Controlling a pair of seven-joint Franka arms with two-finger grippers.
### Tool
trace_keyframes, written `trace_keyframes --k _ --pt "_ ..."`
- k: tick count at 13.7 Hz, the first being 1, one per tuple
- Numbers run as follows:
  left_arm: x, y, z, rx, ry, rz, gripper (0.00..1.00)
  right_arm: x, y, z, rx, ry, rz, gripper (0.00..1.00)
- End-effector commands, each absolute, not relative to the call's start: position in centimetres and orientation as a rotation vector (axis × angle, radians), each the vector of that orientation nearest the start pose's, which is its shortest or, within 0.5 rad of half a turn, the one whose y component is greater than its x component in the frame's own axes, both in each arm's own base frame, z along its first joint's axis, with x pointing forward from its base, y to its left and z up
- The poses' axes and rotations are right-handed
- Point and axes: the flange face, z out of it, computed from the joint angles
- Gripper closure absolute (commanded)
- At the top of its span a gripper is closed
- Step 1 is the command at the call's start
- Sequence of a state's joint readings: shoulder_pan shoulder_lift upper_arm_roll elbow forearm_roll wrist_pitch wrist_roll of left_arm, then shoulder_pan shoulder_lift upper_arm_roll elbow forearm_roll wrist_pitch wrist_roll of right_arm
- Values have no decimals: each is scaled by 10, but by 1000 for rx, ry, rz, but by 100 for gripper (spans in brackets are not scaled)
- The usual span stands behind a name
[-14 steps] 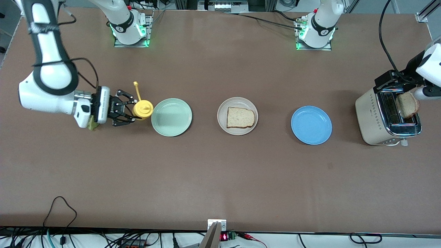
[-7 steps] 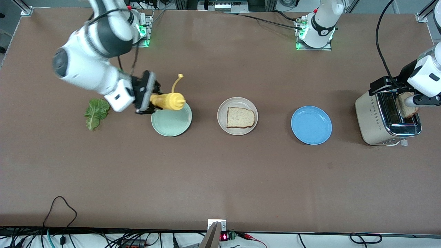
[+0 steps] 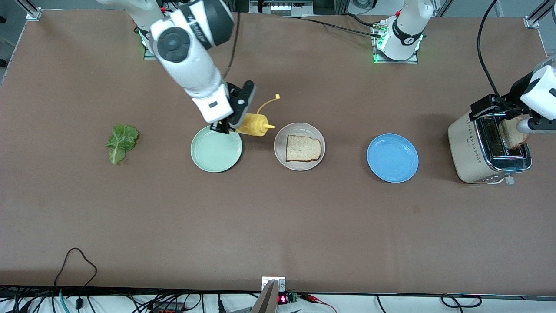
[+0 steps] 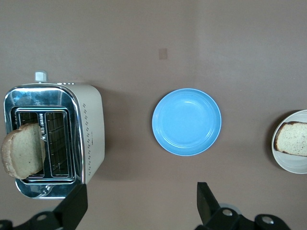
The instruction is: Make sandwich in beige plate with both arms
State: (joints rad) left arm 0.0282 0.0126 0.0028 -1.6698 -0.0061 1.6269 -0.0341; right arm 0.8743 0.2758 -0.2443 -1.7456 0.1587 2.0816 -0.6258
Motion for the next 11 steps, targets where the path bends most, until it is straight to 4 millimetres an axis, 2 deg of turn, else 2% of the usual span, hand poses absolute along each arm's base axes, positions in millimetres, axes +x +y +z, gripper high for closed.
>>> trace_keyframes --k 1,3,5,11 --pt "551 20 593 -3138 -91 58 0 501 434 405 -2628 -1771 -85 99" --pt "550 17 595 -3138 -94 53 0 494 449 380 -2671 -1782 -46 99" --pt "550 18 593 -3138 -96 55 0 492 462 365 -2690 -1811 -35 99" --pt "555 21 586 -3139 -77 70 0 491 471 345 -2703 -1876 -6 98"
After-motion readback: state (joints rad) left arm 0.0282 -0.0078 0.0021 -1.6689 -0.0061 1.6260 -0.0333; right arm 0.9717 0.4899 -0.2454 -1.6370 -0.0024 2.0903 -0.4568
